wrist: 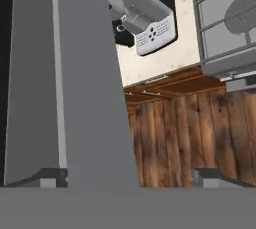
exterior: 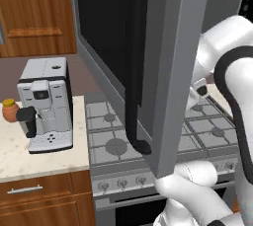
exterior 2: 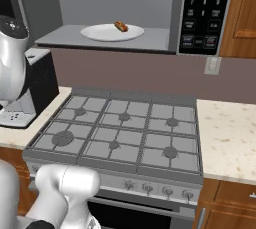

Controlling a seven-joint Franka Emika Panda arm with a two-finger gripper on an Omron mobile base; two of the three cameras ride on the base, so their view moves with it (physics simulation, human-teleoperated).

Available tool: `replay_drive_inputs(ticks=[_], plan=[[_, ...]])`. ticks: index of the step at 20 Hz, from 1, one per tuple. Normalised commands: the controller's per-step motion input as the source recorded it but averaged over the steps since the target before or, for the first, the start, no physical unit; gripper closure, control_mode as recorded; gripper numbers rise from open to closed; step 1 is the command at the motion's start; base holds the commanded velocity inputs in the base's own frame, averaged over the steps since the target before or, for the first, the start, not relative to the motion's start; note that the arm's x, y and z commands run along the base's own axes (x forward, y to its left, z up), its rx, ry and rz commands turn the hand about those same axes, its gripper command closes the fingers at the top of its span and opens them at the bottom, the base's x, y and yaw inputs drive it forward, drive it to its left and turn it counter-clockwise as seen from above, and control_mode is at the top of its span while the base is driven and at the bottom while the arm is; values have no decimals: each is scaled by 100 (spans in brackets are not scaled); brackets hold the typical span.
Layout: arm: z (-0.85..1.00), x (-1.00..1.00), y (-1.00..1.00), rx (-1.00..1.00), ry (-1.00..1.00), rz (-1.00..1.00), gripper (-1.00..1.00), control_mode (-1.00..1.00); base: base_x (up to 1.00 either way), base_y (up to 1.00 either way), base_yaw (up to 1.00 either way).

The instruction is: Open the microwave door.

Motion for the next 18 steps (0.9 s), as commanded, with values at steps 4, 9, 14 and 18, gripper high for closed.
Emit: replay_drive_inputs(ticks=[4,9,14,18], plan=[[-63,65,100,0,0,-6,-100,-100,0,0,0],[-26,55,100,0,-5,-5,-100,-100,0,0,0],[5,24,100,0,-19,-10,-100,-100,0,0,0],[14,2,50,-2,-22,-7,-100,-100,0,0,0]])
